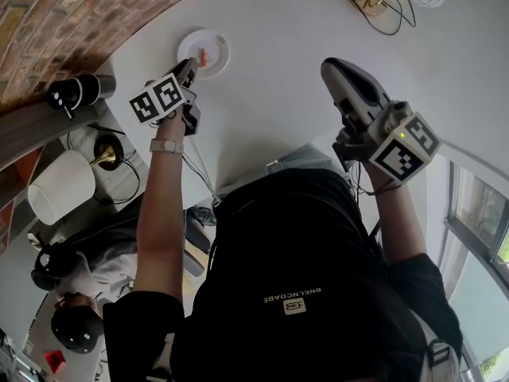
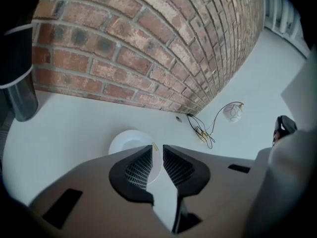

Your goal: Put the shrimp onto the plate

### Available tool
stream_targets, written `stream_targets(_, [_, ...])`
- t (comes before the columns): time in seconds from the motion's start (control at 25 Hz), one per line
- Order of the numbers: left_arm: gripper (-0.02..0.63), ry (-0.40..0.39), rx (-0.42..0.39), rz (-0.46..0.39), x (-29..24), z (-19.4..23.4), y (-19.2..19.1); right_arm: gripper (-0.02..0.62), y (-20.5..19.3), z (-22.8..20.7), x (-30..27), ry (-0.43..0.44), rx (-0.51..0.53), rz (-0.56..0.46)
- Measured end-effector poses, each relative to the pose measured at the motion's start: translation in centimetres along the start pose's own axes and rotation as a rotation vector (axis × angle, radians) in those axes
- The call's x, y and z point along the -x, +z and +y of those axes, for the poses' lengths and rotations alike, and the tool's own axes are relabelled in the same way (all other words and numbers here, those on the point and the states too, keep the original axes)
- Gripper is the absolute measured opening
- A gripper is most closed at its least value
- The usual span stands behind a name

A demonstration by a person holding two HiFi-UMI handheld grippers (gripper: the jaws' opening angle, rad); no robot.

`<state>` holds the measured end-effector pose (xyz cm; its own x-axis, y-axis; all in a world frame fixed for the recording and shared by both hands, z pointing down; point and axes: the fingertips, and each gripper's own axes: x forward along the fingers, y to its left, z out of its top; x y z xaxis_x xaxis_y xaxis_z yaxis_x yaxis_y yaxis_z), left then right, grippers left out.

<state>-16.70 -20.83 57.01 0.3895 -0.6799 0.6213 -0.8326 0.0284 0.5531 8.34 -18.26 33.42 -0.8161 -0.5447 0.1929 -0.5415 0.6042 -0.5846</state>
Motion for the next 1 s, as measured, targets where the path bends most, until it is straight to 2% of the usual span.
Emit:
stream_targets(0.32, [0.060,0.010,-0.079,-0.103,4.5,-3.3,2.7,0.015,0.1,1.1,-0.5,0.059,0.009,0.002])
stream_targets(0.68, [0.060,-0.004,-0.093,-0.212,10.2,-7.4,3.4,0.014,-0.1,2.9,-1.0,0.139,0.016,0.006])
stream_targets(1.0, [0.060,0.032,-0.121,-0.319,16.0,-10.0,3.9,0.014,-0.1,5.1,-2.3,0.237,0.020,0.008])
